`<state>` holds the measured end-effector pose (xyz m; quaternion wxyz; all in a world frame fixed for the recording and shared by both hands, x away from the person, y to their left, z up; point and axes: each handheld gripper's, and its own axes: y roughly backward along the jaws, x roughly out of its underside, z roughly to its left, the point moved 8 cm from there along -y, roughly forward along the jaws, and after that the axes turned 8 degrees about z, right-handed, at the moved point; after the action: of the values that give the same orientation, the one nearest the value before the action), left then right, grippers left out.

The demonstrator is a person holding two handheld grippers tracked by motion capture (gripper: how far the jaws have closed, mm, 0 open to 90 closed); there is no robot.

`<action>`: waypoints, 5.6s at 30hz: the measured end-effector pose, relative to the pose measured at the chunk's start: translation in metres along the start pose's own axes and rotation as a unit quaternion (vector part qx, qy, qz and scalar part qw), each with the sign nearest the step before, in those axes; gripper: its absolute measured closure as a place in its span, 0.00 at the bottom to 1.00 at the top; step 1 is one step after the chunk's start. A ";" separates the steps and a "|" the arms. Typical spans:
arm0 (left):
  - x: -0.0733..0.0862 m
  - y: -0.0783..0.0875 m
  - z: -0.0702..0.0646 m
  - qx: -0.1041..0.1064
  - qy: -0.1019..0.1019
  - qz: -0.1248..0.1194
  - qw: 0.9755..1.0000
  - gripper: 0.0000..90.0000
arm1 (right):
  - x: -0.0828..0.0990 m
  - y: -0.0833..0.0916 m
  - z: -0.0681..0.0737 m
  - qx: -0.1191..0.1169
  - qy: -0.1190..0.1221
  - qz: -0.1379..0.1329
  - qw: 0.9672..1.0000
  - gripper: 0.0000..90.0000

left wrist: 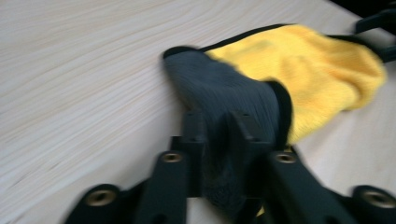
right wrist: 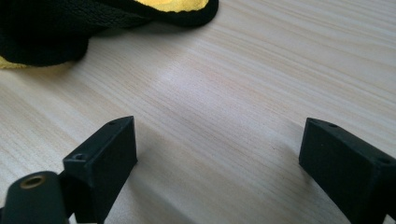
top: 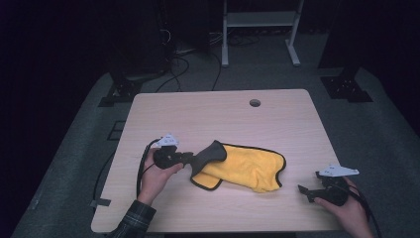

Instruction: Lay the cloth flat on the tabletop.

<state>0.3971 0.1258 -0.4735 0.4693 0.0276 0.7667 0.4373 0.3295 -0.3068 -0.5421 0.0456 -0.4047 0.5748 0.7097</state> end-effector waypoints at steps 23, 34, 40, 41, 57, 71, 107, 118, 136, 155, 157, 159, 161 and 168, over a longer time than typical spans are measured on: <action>-0.040 -0.041 -0.056 0.028 -0.067 0.008 0.997 0.70 | 0.000 0.000 0.000 0.001 0.000 0.000 1.000 0.11; -0.032 -0.097 -0.053 0.005 -0.064 0.077 0.995 0.65 | 0.000 0.000 0.000 0.001 0.000 0.000 1.000 0.11; -0.026 -0.105 -0.050 -0.003 -0.072 0.091 0.993 0.64 | 0.000 0.000 0.000 0.000 0.000 0.000 1.000 0.11; -0.025 -0.105 -0.050 -0.004 -0.073 0.091 0.993 0.65 | 0.000 0.000 0.000 0.000 0.000 0.000 1.000 0.11; -0.027 -0.091 -0.042 0.015 -0.046 0.087 0.995 0.94 | 0.000 0.000 0.000 0.000 0.000 0.000 1.000 0.11; -0.039 -0.038 -0.020 0.019 -0.011 0.021 1.000 0.95 | -0.011 0.009 -0.001 0.004 -0.017 -0.001 1.000 0.40; -0.029 -0.007 0.016 0.033 0.034 -0.016 0.999 0.95 | -0.095 -0.064 0.001 -0.067 -0.006 0.012 0.998 0.89; -0.044 0.018 0.019 0.011 0.019 -0.057 0.998 0.95 | -0.122 -0.040 -0.001 -0.062 -0.002 -0.010 0.998 0.94; -0.143 0.110 0.046 -0.074 -0.020 -0.175 0.982 0.95 | -0.264 0.056 -0.021 -0.003 0.039 -0.161 0.986 0.94; -0.164 0.116 0.045 -0.091 -0.038 -0.183 0.978 0.95 | -0.277 0.086 -0.024 0.004 0.041 -0.205 0.978 0.94; -0.168 0.115 0.047 -0.091 -0.035 -0.184 0.978 0.95 | -0.281 0.086 -0.025 0.006 0.040 -0.207 0.977 0.94; -0.176 0.113 0.053 -0.093 -0.033 -0.187 0.978 0.95 | -0.286 0.084 -0.029 0.008 0.036 -0.210 0.977 0.94; -0.183 0.113 0.058 -0.093 -0.028 -0.191 0.977 0.96 | -0.293 0.084 -0.032 0.009 0.027 -0.217 0.976 0.94; -0.192 0.125 0.056 -0.100 -0.038 -0.209 0.972 0.95 | -0.310 0.109 -0.025 0.008 0.037 -0.257 0.966 0.94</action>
<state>0.4993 0.1519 -0.2630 0.5794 -0.1634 0.6893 0.4029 0.4921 -0.2404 -0.2636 0.2086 -0.5649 0.4585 0.6536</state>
